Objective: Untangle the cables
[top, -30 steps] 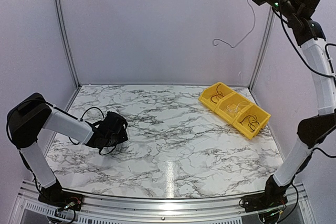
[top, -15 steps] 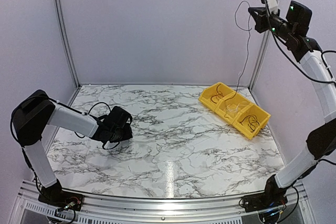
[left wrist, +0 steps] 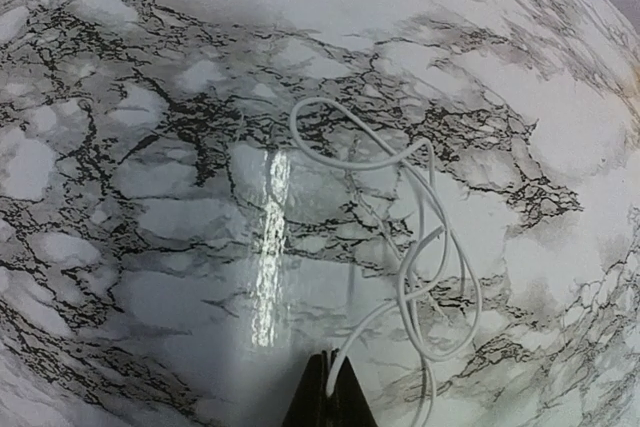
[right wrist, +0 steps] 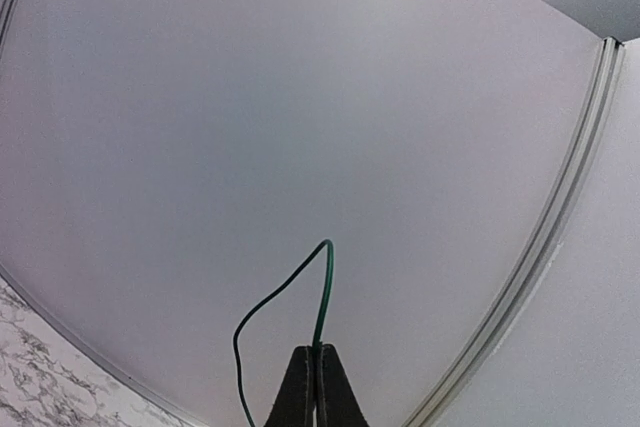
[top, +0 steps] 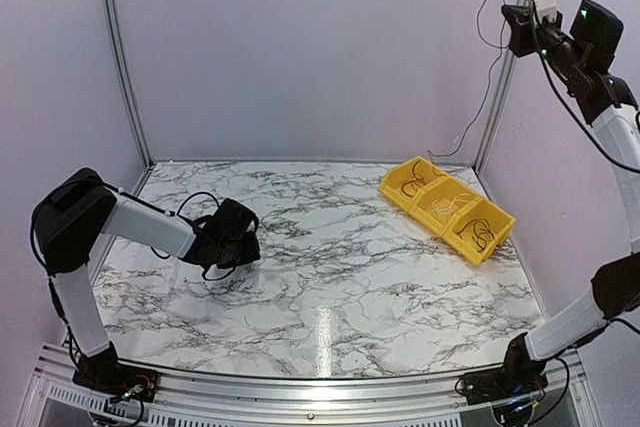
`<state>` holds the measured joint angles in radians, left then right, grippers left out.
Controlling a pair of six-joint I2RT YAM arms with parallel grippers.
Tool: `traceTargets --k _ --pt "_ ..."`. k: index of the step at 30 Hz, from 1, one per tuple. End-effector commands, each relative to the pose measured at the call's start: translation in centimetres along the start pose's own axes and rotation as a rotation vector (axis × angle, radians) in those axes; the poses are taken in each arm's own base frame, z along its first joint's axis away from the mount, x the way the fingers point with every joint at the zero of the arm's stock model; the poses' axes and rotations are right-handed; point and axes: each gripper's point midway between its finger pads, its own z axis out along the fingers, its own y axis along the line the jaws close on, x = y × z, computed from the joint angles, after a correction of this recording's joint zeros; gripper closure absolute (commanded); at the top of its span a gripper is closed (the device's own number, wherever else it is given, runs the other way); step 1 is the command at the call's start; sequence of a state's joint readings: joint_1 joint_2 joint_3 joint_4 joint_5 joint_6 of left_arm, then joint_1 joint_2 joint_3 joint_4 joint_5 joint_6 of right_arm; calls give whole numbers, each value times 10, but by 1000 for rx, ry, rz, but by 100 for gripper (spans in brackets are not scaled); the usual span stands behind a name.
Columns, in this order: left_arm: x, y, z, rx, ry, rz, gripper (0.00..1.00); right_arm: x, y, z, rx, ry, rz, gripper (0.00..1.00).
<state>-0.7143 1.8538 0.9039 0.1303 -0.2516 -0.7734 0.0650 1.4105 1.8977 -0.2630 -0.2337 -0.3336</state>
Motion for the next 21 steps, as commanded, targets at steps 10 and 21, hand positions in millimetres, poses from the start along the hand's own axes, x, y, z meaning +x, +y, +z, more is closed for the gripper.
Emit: traceTargets --k 10,21 --pt "77 45 17 -132 276 102 99 0 -53 -25 258 76 -95 100" --pt "83 52 15 -141 285 105 100 109 -76 -50 338 315 -54 100"
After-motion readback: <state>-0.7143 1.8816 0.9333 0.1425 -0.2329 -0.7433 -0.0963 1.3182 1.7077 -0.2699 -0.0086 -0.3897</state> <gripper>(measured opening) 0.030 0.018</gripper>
